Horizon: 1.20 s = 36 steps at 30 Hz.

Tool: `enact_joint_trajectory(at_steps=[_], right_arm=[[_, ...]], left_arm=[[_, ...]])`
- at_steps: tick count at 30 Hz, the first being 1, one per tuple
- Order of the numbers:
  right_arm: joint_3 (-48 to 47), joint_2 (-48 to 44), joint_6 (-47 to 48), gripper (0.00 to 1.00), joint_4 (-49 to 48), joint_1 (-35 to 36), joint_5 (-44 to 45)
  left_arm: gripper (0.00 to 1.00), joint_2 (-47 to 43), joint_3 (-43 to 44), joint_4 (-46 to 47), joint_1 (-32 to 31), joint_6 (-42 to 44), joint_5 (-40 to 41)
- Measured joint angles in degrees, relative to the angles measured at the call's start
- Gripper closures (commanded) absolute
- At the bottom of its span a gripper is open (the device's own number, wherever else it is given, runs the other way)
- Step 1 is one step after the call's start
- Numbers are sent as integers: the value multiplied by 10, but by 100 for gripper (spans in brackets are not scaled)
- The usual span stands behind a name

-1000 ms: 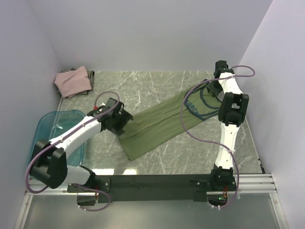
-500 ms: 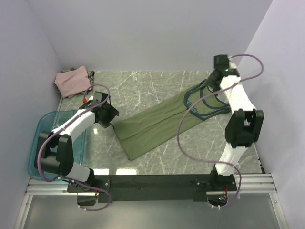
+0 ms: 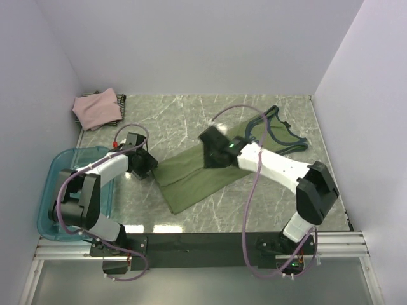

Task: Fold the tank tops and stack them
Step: Fold the tank top

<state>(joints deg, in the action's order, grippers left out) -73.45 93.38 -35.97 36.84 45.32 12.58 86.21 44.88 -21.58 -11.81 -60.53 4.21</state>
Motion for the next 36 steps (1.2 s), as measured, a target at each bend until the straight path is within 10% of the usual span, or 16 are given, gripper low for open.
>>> enact_joint_trajectory(at_steps=[15,36], right_arm=[[-115,144,11,55,7,248,42],[-153,240,11,50,13,318,61]], left_arm=[[57,27,8,36,2,-2,13],[99,37,3,61,3,-4,14]])
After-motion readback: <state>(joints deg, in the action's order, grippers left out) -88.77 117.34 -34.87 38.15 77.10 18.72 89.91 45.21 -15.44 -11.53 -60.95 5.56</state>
